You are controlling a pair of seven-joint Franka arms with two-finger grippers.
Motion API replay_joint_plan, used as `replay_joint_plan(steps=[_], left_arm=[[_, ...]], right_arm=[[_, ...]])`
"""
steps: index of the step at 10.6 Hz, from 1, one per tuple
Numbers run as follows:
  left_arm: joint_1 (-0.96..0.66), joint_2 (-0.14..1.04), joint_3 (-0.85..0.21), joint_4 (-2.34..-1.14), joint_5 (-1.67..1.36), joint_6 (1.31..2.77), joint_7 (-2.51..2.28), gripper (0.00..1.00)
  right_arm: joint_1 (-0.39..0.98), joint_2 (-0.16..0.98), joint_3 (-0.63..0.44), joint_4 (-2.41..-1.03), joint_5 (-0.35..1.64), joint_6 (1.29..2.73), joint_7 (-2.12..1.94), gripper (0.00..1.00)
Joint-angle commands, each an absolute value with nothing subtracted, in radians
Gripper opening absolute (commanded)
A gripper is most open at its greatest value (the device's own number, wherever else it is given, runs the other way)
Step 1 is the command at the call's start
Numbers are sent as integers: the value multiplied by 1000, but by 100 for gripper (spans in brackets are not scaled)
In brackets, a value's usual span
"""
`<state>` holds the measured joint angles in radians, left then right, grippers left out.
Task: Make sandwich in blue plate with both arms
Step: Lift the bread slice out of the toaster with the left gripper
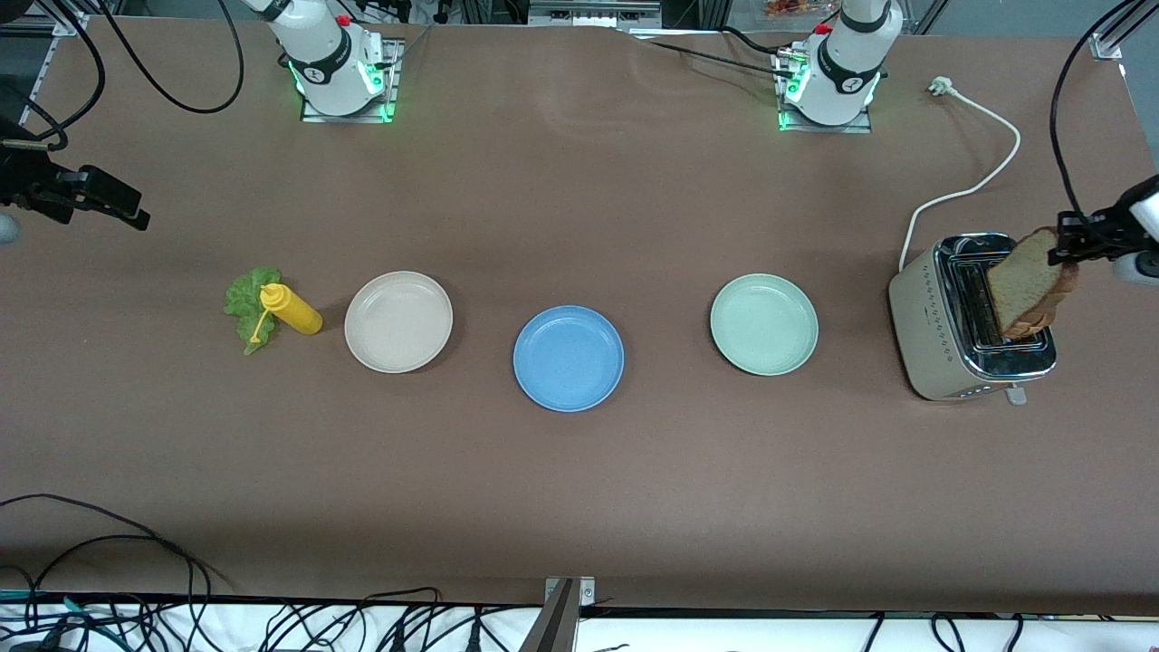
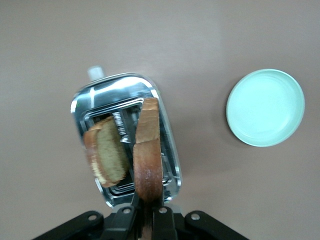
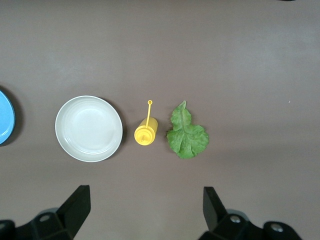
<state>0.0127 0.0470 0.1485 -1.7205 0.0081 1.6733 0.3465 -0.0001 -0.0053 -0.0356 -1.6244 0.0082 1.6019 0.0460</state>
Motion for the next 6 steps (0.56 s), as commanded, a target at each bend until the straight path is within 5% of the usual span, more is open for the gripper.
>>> replay_joint_plan(steps=[1, 6], left_arm=[[14, 38, 33, -1716, 14, 1638, 351, 0], [12, 69, -187, -1727, -66, 1624, 148, 0]], right_arm=[[-5, -2, -34, -1609, 17, 1598, 43, 100], [-5, -2, -34, -1609, 17, 1598, 43, 100]])
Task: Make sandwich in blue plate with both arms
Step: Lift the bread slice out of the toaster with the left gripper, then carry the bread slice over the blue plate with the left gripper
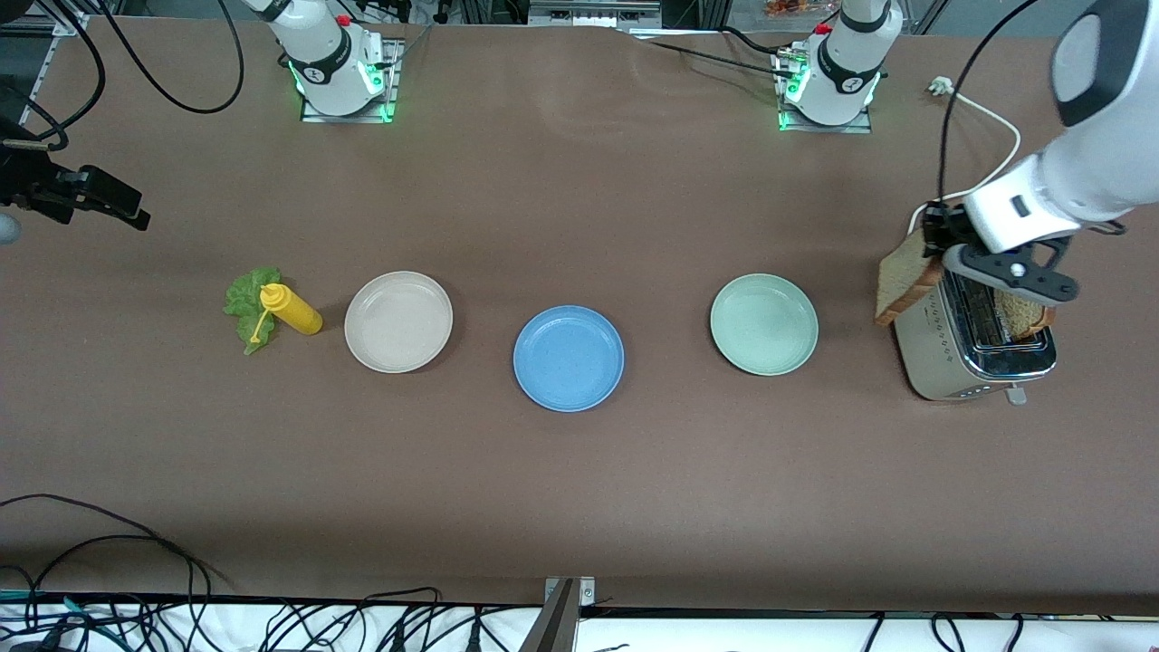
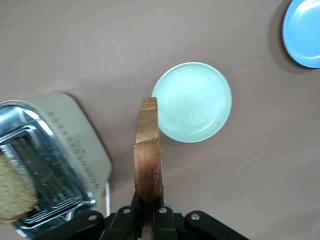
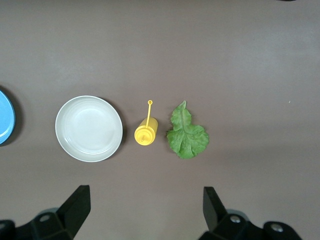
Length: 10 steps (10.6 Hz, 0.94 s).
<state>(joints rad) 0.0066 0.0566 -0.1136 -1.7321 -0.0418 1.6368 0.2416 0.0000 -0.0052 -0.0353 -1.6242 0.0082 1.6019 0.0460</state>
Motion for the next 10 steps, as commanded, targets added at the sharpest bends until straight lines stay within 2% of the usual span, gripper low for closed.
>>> replay_joint_plan(steps=[1, 4, 7, 10], left_arm=[[11, 80, -225, -1724, -67, 1626, 128, 0], [8, 123, -354, -1715, -100, 1649, -1, 0], [8, 184, -498, -1713, -100, 1736, -138, 0], [0, 280, -598, -1713, -98, 1892, -288, 0]], right_arm=[[-5, -2, -34, -1609, 17, 1598, 43, 100], [-5, -2, -34, -1609, 17, 1598, 43, 100], [-5, -2, -34, -1609, 17, 1598, 43, 100], [-5, -2, -34, -1609, 17, 1598, 43, 100]])
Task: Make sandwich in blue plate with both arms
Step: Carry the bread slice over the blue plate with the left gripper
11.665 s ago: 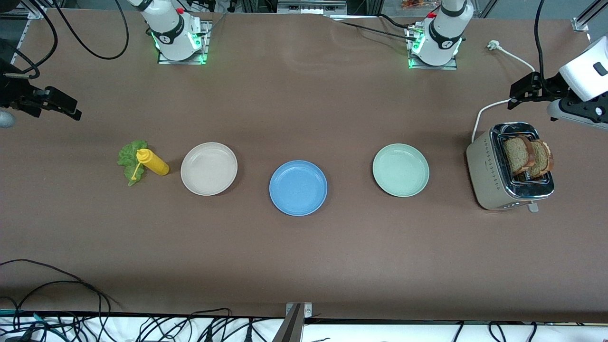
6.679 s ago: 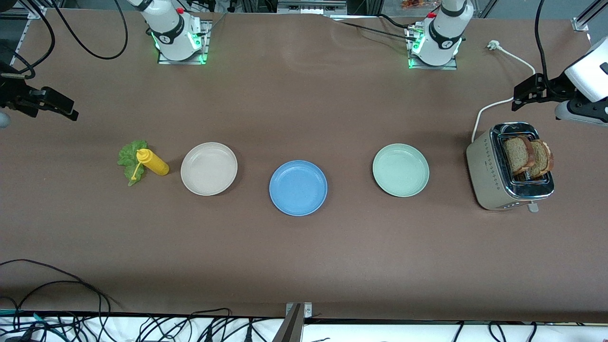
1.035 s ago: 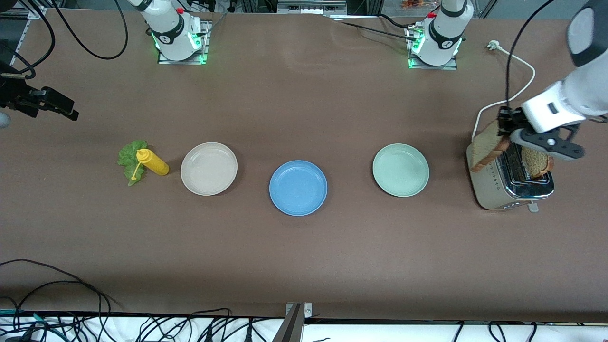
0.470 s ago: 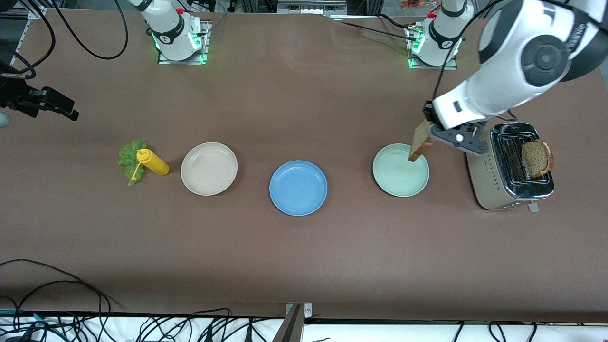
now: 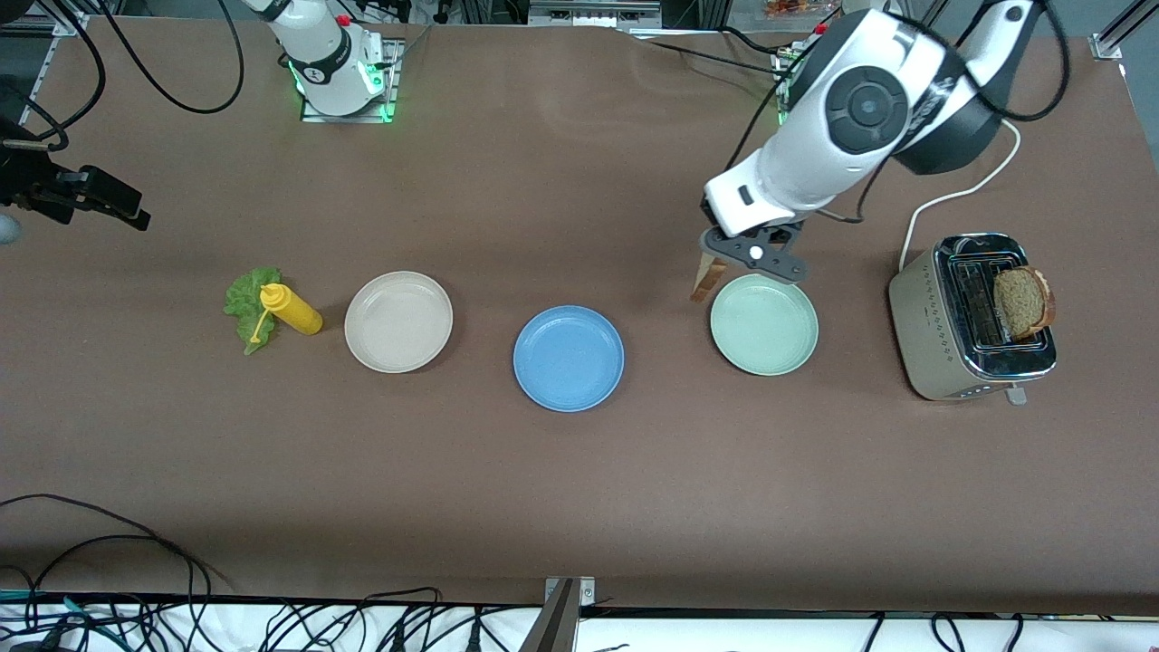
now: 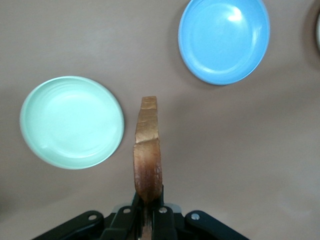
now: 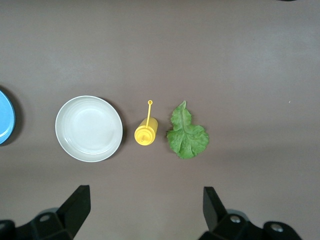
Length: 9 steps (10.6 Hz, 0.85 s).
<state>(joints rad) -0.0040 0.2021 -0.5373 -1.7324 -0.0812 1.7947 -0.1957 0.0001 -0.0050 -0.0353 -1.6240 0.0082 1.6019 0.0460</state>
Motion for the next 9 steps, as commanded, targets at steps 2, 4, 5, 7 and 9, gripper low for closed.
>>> replay_joint_plan(steps=[2, 4, 5, 7, 9], left_arm=[[-3, 359, -649, -1712, -98, 1997, -351, 0], [-5, 446, -681, -1709, -100, 2110, -357, 0], [-6, 483, -686, -1703, -101, 2179, -374, 0], [-23, 595, -695, -1596, -100, 2214, -409, 0], [-26, 685, -722, -1523, -98, 2215, -436, 0]], right_arm=[[-5, 0, -32, -1609, 17, 1598, 44, 100], [-3, 0, -34, -1609, 17, 1598, 44, 100], [-5, 0, -34, -1609, 17, 1598, 44, 100], [-3, 0, -34, -1609, 17, 1598, 44, 100], [-5, 0, -34, -1609, 17, 1598, 43, 100]])
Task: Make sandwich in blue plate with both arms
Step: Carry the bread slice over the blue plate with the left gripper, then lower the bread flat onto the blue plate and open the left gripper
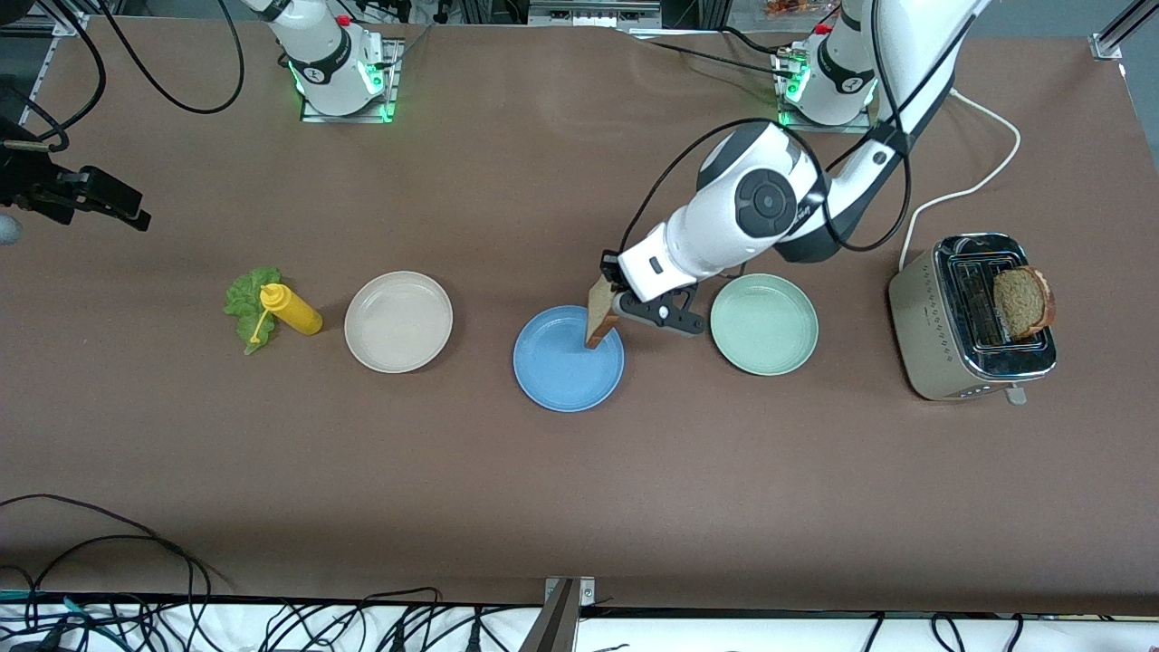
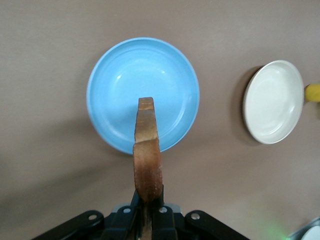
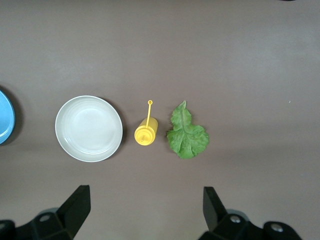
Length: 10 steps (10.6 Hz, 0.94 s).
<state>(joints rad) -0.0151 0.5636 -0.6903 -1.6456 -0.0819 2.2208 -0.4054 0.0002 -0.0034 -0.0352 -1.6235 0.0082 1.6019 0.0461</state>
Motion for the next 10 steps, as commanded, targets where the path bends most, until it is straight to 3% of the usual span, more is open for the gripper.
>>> replay_joint_plan(steps=[1, 6, 10], left_arm=[[-28, 721, -726, -1513, -103, 2233, -425, 0], [-43, 839, -739, -1463, -115, 2373, -414, 0], [-51, 935, -739, -1367, -117, 2376, -364, 0]], right_arm=[[-3, -2, -34, -1609, 17, 1598, 43, 100], [-5, -3, -37, -1609, 17, 1598, 43, 100], [-5, -2, -35, -1609, 17, 1597, 40, 100]])
